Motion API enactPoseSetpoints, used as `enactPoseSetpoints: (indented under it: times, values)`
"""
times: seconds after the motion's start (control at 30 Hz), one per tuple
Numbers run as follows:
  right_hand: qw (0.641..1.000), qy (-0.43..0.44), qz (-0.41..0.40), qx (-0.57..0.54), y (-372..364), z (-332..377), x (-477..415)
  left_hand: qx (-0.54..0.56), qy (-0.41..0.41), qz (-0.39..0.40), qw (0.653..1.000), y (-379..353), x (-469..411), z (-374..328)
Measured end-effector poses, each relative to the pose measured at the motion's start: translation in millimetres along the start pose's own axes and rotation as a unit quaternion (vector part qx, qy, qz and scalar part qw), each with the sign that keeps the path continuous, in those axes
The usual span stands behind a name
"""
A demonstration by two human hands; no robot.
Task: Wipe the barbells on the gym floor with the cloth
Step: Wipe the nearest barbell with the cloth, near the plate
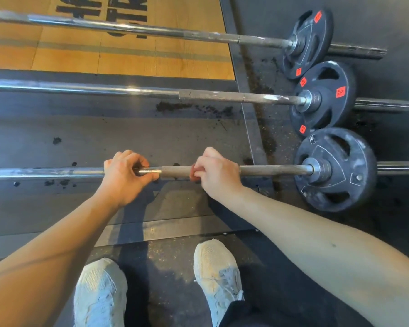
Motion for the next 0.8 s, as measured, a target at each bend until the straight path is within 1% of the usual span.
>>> enactPoseSetpoints:
  times: [0.07, 0.13, 0.23, 0.3, 0.37, 0.43, 0.47, 0.6, 0.67, 0.73, 0.8]
  values:
    - [0.999, 0.029, 0.003, -0.027, -11.7, 29.0, -7.1, -0.003, 0.002, 0.0, 1.0, 0.6, -0.1, 0.2]
    - [0.998, 0.058, 0.005, -0.028, -17.7, 43.5, -9.6, -0.006, 0.007, 0.002, 1.0, 1.6, 0.3, 0.1]
    - [0.997, 0.077, 0.009, -0.017, -4.9, 18.1, -0.2, 0.0, 0.011, 0.009, 1.0, 1.6, 0.1, -1.4]
    - [0.998, 0.06, -0.003, 0.011, 11.3, -13.6, 11.5, 0.007, 0.012, 0.009, 1.0, 0.5, 0.7, -2.9]
    - [0.999, 0.023, -0.012, 0.038, 22.5, -36.1, 19.4, 0.006, 0.006, 0.005, 1.0, -1.5, 1.3, -4.5]
    - [0.998, 0.004, -0.017, 0.062, 20.3, -35.6, 17.8, 0.0, 0.007, 0.006, 1.0, -1.3, 1.0, -4.3]
    - [0.998, 0.009, -0.019, 0.065, 16.1, -26.4, 14.8, -0.002, 0.01, 0.008, 1.0, -0.1, 0.8, -3.6]
    - [0.996, 0.082, -0.026, 0.027, -13.5, 36.6, -2.2, -0.008, 0.014, 0.006, 1.0, 3.1, -0.4, -0.3]
    - [0.994, 0.101, -0.026, 0.026, -26.2, 54.5, -6.0, -0.006, 0.015, 0.005, 1.0, 2.3, 0.1, 0.7]
    - [0.991, 0.125, -0.038, 0.014, -28.3, 41.7, -2.7, -0.005, 0.017, 0.016, 1.0, 1.7, 0.3, 1.8]
    - [0.989, 0.139, -0.054, 0.006, -18.6, 6.5, 10.6, -0.009, 0.014, 0.031, 0.999, 2.0, -0.7, -0.6]
Point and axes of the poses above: each hand's wrist, its own x-axis away from the middle knuckle, its own y-axis out of the back of the hand, z = x × y, the point moved 2 cm from there along -x, towards the middle knuckle, and after that the axes turned 9 degrees about -z, right-handed, at the moved point
